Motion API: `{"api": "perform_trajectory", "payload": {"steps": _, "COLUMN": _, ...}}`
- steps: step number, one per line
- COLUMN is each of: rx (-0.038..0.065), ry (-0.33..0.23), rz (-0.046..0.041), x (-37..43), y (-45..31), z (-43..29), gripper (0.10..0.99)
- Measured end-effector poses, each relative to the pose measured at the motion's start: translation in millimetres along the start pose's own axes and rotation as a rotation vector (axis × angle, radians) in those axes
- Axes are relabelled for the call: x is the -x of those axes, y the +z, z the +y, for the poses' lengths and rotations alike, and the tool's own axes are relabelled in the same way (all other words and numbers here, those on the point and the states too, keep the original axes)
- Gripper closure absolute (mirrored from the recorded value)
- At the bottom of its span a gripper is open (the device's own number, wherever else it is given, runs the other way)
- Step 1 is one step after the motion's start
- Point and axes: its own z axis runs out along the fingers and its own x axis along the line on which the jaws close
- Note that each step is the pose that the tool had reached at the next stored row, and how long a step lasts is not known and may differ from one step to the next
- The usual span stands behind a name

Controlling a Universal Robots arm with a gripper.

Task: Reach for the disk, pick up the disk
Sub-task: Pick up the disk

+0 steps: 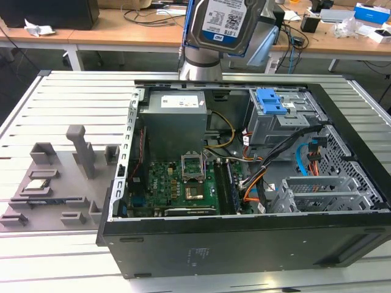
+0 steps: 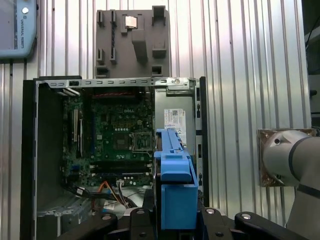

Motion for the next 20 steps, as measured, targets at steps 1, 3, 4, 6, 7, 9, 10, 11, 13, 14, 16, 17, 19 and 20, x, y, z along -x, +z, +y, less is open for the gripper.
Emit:
{"api": "perform_trajectory", "payload": {"steps": 1, "rx": 0.001, "ry": 0.0, "rz": 0.0003, "x": 0.3, "y": 0.0, "z": -7.5, "gripper": 0.722}}
{"api": "perform_trajectory", "payload": {"steps": 3, "rx": 0.001, "ry": 0.0, "rz": 0.0, "x": 0.6, "y": -0.3, "z": -21.0, "gripper": 0.722}}
{"api": "perform_trajectory", "payload": {"steps": 4, "rx": 0.001, "ry": 0.0, "rz": 0.0001, "x": 0.7, "y": -0.5, "z": -24.8, "gripper": 0.722}}
{"api": "perform_trajectory", "payload": {"steps": 6, "rx": 0.002, "ry": 0.0, "rz": 0.0004, "x": 1.0, "y": -1.2, "z": -34.7, "gripper": 0.722}}
{"api": "perform_trajectory", "payload": {"steps": 7, "rx": 0.002, "ry": 0.0, "rz": 0.0004, "x": 1.1, "y": -1.4, "z": -38.0, "gripper": 0.722}}
{"api": "perform_trajectory", "payload": {"steps": 9, "rx": 0.002, "ry": 0.0, "rz": 0.0003, "x": 1.4, "y": -2.1, "z": -48.1, "gripper": 0.722}}
{"api": "perform_trajectory", "payload": {"steps": 10, "rx": 0.002, "ry": 0.0, "rz": 0.0004, "x": 1.6, "y": -2.6, "z": -54.2, "gripper": 0.722}}
{"api": "perform_trajectory", "payload": {"steps": 11, "rx": 0.002, "ry": 0.0, "rz": 0.0004, "x": 1.8, "y": -3.1, "z": -61.1, "gripper": 0.722}}
{"api": "perform_trajectory", "payload": {"steps": 13, "rx": 0.002, "ry": 0.0, "rz": 0.0004, "x": 2.1, "y": -4.0, "z": -72.6, "gripper": 0.722}}
{"api": "perform_trajectory", "payload": {"steps": 14, "rx": 0.003, "ry": 0.0, "rz": 0.0004, "x": 2.3, "y": -4.4, "z": -77.9, "gripper": 0.722}}
{"api": "perform_trajectory", "payload": {"steps": 16, "rx": 0.003, "ry": 0.0, "rz": 0.0004, "x": 2.6, "y": -5.3, "z": -89.2, "gripper": 0.722}}
{"api": "perform_trajectory", "payload": {"steps": 17, "rx": 0.003, "ry": 0.0, "rz": 0.0004, "x": 2.6, "y": -5.5, "z": -91.5, "gripper": 0.722}}
{"api": "perform_trajectory", "payload": {"steps": 19, "rx": 0.003, "ry": 0.0, "rz": 0.0004, "x": 2.8, "y": -6.0, "z": -97.7, "gripper": 0.722}}
{"api": "perform_trajectory", "payload": {"steps": 20, "rx": 0.003, "ry": 0.0, "rz": 0.0004, "x": 2.9, "y": -6.2, "z": -100.5, "gripper": 0.722}}
